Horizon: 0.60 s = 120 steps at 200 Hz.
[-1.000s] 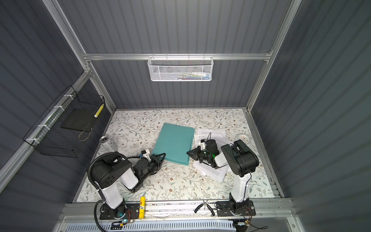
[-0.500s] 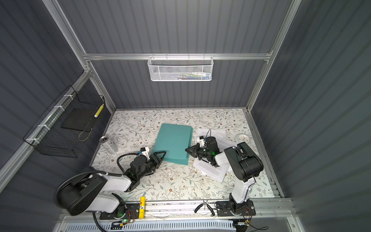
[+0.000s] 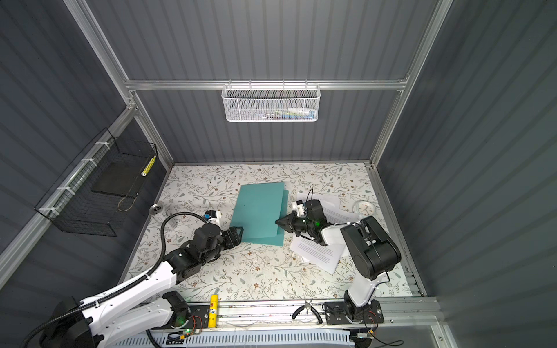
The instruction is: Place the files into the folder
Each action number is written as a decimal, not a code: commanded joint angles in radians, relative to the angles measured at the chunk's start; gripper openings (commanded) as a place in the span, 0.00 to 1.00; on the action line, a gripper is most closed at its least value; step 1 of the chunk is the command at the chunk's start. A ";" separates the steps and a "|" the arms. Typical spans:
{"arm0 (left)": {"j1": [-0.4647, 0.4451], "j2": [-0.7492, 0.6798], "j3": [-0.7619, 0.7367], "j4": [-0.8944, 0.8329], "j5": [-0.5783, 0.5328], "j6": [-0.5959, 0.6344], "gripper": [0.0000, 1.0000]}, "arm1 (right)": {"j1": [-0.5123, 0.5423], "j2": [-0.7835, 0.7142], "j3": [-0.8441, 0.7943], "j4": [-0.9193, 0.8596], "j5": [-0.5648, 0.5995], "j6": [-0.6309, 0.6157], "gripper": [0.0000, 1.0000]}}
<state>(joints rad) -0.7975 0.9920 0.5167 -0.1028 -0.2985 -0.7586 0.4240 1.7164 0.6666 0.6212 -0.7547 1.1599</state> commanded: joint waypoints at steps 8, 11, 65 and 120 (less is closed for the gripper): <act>-0.121 0.071 0.071 -0.169 -0.247 0.153 0.76 | 0.011 -0.056 0.050 -0.119 0.015 -0.010 0.00; -0.129 0.076 0.075 -0.177 -0.266 0.161 0.76 | 0.013 -0.062 0.058 -0.143 0.019 -0.015 0.00; -0.308 0.097 0.105 -0.227 -0.528 0.315 0.76 | 0.049 -0.135 0.192 -0.429 0.102 -0.070 0.00; -0.345 0.172 0.150 -0.154 -0.528 0.359 0.73 | 0.109 -0.150 0.294 -0.513 0.116 -0.083 0.00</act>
<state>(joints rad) -1.1400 1.1458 0.6315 -0.2905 -0.7971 -0.4557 0.5026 1.5883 0.9058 0.1841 -0.6540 1.1007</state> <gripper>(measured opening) 0.730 0.048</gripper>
